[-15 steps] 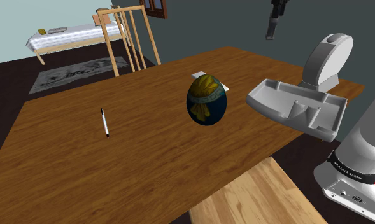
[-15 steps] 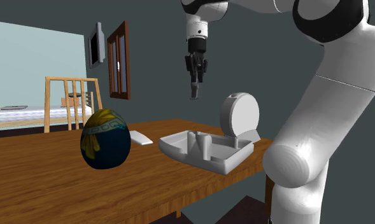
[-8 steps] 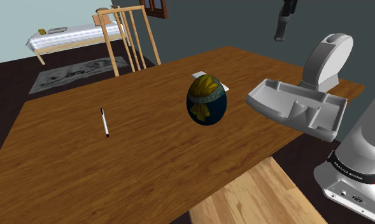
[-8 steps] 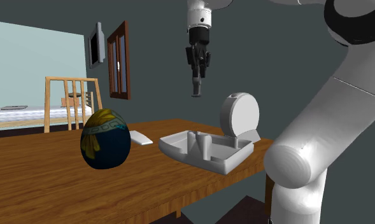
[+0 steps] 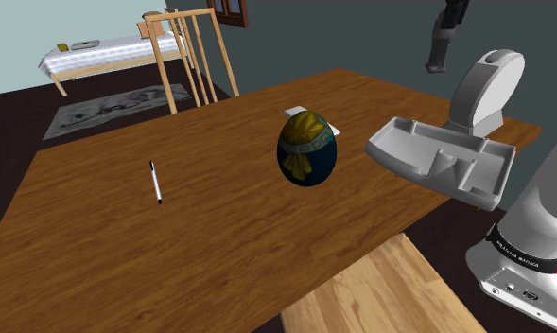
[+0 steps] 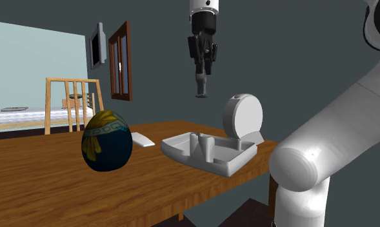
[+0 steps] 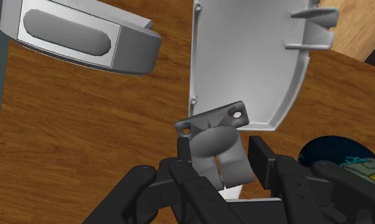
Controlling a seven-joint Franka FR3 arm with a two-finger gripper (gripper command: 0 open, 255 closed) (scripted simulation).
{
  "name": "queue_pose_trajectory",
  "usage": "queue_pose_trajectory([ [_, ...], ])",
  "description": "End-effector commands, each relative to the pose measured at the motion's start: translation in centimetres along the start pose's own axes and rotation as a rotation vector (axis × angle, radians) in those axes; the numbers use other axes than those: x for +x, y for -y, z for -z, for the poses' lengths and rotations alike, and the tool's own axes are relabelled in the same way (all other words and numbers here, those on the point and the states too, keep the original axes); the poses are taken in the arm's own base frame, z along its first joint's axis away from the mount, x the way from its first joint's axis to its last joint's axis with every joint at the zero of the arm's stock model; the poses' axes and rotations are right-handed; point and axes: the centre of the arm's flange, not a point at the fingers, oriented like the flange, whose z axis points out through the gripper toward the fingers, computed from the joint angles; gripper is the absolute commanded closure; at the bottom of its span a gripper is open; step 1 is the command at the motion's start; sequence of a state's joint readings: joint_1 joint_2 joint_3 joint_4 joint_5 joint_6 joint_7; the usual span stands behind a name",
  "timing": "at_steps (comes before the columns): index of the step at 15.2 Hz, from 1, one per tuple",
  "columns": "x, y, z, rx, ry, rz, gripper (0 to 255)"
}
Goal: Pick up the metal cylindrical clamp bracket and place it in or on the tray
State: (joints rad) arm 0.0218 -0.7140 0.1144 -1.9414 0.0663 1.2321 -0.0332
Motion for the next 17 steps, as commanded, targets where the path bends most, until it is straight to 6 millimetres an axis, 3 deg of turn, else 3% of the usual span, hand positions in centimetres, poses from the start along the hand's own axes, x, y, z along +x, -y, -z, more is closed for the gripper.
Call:
queue_pose_trajectory([
  [1,-1.7,2.1,0.6,0.0,0.001,-0.001,255],
  [5,-4.8,6.3,1.3,0.0,0.001,-0.001,255],
  [6,-6.2,8.1,1.5,0.0,0.001,-0.001,255],
  [17,-6.2,8.2,-4.3,0.0,0.001,-0.001,255],
])
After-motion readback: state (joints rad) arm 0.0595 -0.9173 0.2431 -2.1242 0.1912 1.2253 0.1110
